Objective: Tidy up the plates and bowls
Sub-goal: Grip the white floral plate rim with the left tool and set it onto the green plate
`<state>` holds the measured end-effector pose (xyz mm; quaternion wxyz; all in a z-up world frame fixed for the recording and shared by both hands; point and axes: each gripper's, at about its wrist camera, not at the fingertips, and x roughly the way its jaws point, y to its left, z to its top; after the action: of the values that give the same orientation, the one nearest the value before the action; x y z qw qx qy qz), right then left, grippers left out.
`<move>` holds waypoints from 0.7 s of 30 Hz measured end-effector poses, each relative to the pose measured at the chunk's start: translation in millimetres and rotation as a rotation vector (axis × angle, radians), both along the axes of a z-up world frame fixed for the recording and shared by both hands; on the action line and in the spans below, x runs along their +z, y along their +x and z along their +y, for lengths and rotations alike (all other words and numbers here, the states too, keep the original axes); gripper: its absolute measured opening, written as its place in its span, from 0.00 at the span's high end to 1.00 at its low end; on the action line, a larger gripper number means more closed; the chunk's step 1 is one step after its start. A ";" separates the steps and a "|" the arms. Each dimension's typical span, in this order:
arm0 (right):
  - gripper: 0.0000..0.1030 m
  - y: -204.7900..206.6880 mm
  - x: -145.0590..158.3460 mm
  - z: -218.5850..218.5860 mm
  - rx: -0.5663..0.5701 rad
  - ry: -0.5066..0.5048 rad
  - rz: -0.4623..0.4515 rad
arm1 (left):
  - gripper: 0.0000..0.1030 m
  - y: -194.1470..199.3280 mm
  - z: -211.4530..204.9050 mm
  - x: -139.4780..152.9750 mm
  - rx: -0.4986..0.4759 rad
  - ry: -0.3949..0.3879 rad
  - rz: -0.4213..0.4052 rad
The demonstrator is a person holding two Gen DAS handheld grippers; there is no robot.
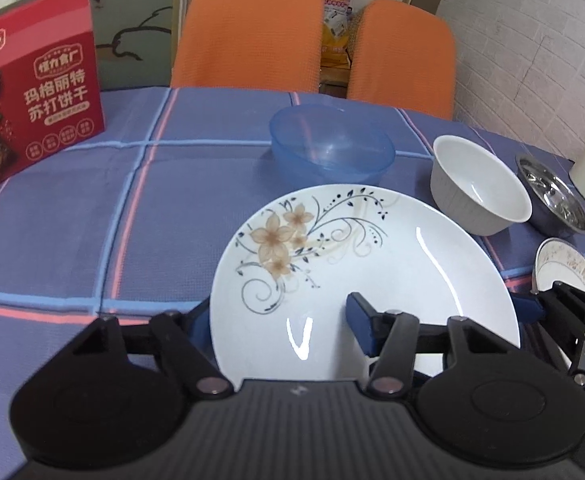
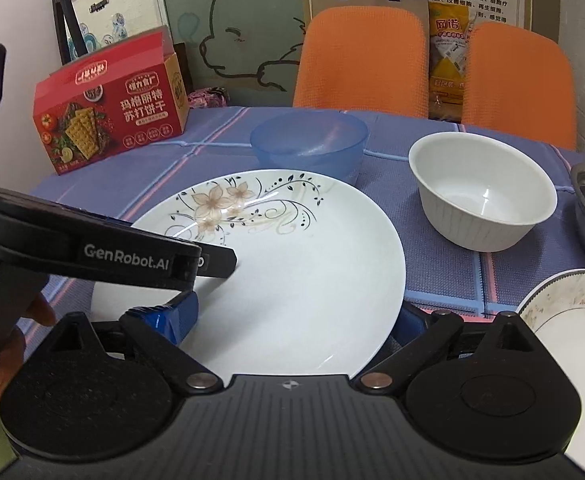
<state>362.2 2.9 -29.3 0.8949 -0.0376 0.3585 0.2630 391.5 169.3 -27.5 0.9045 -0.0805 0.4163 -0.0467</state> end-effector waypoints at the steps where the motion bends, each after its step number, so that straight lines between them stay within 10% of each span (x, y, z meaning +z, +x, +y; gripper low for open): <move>1: 0.17 -3.6 4.2 0.5 0.003 -0.002 -0.014 | 0.45 -2.1 0.5 5.1 0.002 -0.004 -0.007; 12: 0.16 -68.3 43.5 -8.1 -0.015 0.022 -0.102 | 0.45 -75.1 -10.2 52.3 -0.023 0.020 -0.103; 21: 0.16 -144.4 32.1 -14.3 -0.035 0.034 -0.049 | 0.44 -157.8 -23.6 29.4 -0.029 0.017 -0.049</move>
<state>217.8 -11.4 2.8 0.9084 -0.0226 0.3327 0.2521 233.6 145.7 1.9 0.9143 -0.0658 0.3955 -0.0582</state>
